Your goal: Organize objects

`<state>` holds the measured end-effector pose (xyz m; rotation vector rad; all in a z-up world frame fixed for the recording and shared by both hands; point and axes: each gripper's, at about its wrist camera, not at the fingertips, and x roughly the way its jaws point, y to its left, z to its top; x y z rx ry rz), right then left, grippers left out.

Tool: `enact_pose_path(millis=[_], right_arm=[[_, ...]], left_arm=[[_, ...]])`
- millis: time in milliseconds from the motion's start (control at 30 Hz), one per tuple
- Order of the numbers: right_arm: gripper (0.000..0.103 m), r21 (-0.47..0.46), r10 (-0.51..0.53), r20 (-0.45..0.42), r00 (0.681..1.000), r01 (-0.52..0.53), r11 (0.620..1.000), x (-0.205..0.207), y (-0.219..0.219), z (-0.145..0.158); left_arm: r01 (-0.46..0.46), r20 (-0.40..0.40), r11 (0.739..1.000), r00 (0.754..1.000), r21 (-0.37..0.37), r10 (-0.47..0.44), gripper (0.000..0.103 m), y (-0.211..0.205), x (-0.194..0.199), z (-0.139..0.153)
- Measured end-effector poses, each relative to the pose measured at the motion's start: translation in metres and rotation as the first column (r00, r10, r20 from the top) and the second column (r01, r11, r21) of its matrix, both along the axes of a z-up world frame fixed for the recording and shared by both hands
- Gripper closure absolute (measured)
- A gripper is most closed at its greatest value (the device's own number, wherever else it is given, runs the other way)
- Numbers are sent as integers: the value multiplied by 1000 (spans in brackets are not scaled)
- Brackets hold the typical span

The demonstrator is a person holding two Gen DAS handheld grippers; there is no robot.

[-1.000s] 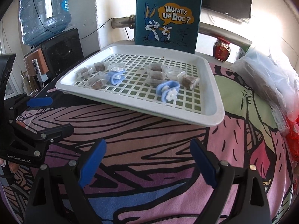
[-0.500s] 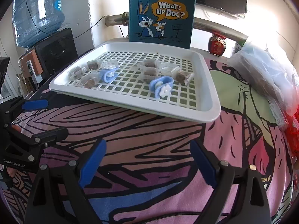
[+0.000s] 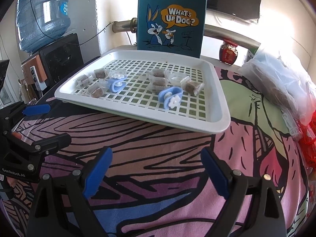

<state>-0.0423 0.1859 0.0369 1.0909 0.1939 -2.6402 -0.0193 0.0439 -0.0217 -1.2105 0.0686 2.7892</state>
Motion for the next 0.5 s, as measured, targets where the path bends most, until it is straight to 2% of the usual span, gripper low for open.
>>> enact_pose_path(millis=[500], right_arm=[[11, -5, -5, 9, 1000, 5, 1000, -2, 2, -1]], left_arm=[[-16, 35, 1000, 999, 21, 15, 2, -4, -4, -5]])
